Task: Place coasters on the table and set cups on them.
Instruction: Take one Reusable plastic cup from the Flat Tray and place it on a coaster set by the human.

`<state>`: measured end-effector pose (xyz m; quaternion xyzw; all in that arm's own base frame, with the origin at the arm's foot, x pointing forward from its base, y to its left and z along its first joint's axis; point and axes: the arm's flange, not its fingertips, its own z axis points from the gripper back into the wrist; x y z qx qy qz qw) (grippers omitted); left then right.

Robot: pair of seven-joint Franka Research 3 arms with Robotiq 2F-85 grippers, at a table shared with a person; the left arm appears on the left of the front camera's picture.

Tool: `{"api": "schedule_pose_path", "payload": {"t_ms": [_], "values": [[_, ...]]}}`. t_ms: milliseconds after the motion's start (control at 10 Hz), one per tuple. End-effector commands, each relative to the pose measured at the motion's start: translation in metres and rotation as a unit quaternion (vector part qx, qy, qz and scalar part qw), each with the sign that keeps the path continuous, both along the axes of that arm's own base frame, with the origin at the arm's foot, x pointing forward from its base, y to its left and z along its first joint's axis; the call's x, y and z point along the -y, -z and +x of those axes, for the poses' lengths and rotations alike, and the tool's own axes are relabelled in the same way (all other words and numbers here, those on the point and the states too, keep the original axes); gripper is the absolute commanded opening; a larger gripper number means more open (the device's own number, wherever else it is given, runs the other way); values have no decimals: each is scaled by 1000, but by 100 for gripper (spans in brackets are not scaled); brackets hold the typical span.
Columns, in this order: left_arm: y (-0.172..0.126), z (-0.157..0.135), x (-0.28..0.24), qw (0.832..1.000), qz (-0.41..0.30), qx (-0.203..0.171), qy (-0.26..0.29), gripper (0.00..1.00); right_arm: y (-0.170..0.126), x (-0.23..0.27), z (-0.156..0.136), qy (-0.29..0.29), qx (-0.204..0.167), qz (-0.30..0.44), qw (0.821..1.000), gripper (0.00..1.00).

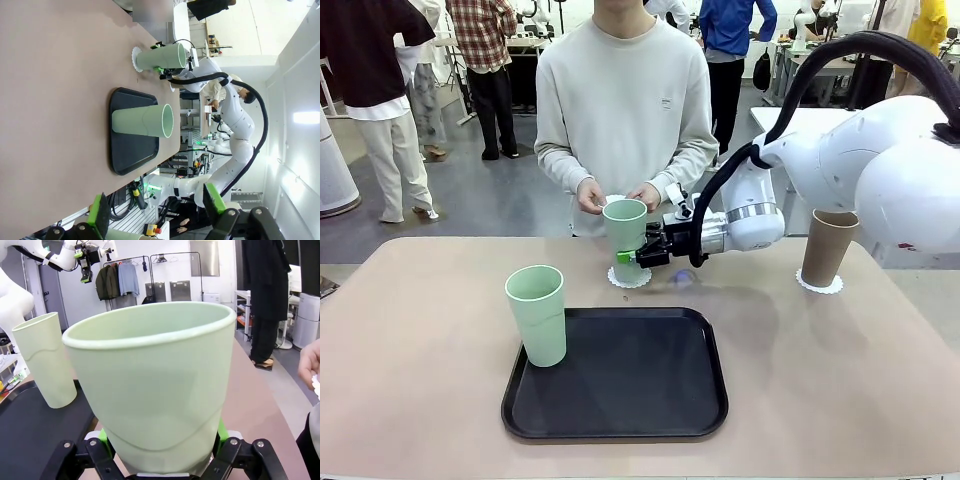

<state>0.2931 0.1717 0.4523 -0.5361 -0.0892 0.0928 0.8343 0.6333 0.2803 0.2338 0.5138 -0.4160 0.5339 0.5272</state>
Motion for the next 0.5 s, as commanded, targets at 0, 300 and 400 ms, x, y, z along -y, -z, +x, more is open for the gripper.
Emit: {"api": "schedule_pose_path", "payload": {"t_ms": [0, 300, 400], "values": [[-1, -1, -1, 1000, -3, 4, 0, 100, 3, -3, 13, -4, -15, 5, 1000, 85], [-1, -1, -1, 1000, -3, 4, 0, 100, 4, -8, 13, -16, -25, 9, 1000, 85], [-1, -1, -1, 1000, -3, 4, 0, 100, 5, -9, 13, -15, -26, 5, 1000, 85]]}}
